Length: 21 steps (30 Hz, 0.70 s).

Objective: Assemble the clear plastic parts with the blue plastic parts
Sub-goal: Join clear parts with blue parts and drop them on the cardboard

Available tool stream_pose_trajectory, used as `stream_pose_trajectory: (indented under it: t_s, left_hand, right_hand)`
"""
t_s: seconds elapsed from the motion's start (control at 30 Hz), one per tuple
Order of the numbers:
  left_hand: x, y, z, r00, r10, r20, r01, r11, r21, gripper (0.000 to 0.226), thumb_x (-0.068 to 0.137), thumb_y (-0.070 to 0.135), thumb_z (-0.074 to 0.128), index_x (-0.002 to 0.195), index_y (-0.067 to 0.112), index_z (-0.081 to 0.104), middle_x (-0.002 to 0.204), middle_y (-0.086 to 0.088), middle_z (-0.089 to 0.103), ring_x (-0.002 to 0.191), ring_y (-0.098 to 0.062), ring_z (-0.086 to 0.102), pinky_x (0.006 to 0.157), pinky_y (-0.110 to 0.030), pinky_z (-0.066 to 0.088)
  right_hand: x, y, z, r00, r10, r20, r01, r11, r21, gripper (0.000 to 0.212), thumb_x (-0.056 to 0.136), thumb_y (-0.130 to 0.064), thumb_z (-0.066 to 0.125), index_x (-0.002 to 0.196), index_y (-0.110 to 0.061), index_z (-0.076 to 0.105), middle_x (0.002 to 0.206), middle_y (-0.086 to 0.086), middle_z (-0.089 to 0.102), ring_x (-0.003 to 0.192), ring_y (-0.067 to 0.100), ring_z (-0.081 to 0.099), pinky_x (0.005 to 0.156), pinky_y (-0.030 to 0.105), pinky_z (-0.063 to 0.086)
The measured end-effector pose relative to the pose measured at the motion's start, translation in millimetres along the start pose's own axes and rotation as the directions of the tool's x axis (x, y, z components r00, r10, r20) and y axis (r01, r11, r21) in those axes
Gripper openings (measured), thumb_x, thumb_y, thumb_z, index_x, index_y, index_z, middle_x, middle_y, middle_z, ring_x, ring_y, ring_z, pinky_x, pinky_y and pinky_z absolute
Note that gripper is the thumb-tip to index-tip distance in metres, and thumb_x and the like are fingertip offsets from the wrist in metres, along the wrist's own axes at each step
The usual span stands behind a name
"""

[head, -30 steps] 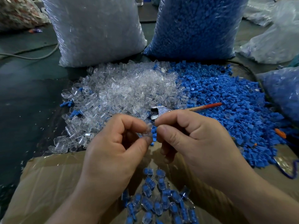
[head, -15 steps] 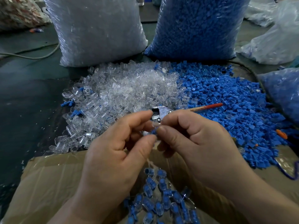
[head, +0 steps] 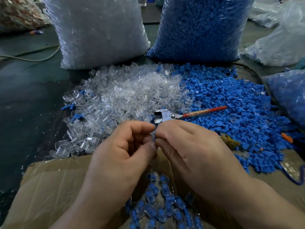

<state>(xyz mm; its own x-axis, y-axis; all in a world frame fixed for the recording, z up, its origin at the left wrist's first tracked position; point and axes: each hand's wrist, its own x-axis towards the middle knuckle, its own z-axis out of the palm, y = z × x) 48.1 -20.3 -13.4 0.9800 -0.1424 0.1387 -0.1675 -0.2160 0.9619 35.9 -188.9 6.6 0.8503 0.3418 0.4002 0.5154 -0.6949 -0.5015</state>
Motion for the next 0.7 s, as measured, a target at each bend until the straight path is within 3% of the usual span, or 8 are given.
stream_pose_trajectory:
  t_s: [0.13, 0.23, 0.33, 0.4, 0.5, 0.7]
  left_hand:
    - [1, -4, 0, 1.000, -0.028, -0.003, 0.028, 1.000, 0.005, 0.023, 0.080, 0.020, 0.082, 0.091, 0.037, 0.070, 0.078, 0.002, 0.073, 0.068, -0.020, 0.069, 0.061, -0.035, 0.057]
    - [2, -2, -1, 0.996, -0.090, -0.018, 0.089, 0.995, -0.043, 0.022, 0.071, 0.026, 0.085, 0.086, 0.031, 0.069, 0.070, -0.002, 0.071, 0.061, -0.023, 0.068, 0.054, -0.032, 0.057]
    - [4, 1, -5, 0.983, -0.183, -0.009, 0.177, 0.961, -0.212, 0.025, 0.058, 0.035, 0.079, 0.080, 0.026, 0.070, 0.065, -0.008, 0.069, 0.053, -0.020, 0.067, 0.050, -0.022, 0.053]
    - [6, 3, -7, 0.979, -0.203, -0.003, 0.194, 0.937, -0.291, 0.027, 0.051, 0.035, 0.076, 0.075, 0.026, 0.070, 0.061, -0.007, 0.067, 0.050, -0.019, 0.062, 0.046, -0.020, 0.050]
    - [8, 6, -8, 0.974, -0.224, 0.030, 0.219, 0.904, -0.367, 0.028, 0.047, 0.035, 0.077, 0.073, 0.025, 0.070, 0.061, -0.004, 0.066, 0.052, -0.019, 0.061, 0.045, -0.022, 0.051]
    - [7, 5, -9, 0.963, -0.254, 0.089, 0.269, 0.882, -0.388, 0.020, 0.053, 0.025, 0.075, 0.073, 0.022, 0.071, 0.061, -0.007, 0.065, 0.052, -0.019, 0.060, 0.044, -0.023, 0.051]
  right_hand:
    - [-1, 2, 0, 0.998, -0.058, 0.014, 0.059, 0.996, -0.070, 0.023, 0.100, -0.022, 0.047, 0.110, -0.011, 0.065, 0.108, 0.001, 0.065, 0.097, 0.020, 0.060, 0.080, 0.039, 0.052]
    - [0, 3, -4, 0.999, -0.050, -0.010, 0.047, 0.978, -0.202, 0.032, 0.095, -0.029, 0.046, 0.123, -0.020, 0.059, 0.118, -0.002, 0.064, 0.112, 0.015, 0.056, 0.099, 0.030, 0.047]
    - [4, 17, -18, 0.979, 0.204, -0.021, -0.192, 0.879, -0.437, 0.057, 0.089, -0.047, 0.047, 0.141, -0.031, 0.032, 0.139, -0.008, 0.047, 0.132, 0.014, 0.037, 0.110, 0.035, 0.028]
    - [6, 29, -28, 0.911, 0.405, 0.074, -0.303, 0.782, -0.544, 0.073, 0.084, -0.059, 0.044, 0.146, -0.034, 0.017, 0.152, -0.004, 0.030, 0.142, 0.022, 0.022, 0.116, 0.043, 0.021]
    - [7, 41, -30, 0.858, 0.482, 0.180, -0.277, 0.727, -0.629, 0.074, 0.084, -0.066, 0.041, 0.146, -0.035, 0.016, 0.152, -0.005, 0.028, 0.139, 0.025, 0.025, 0.116, 0.044, 0.020]
    - [16, 48, -33, 0.849, 0.486, 0.206, -0.254, 0.718, -0.648, 0.075, 0.071, -0.073, 0.030, 0.138, -0.041, 0.029, 0.132, -0.012, 0.046, 0.117, 0.022, 0.039, 0.099, 0.043, 0.034]
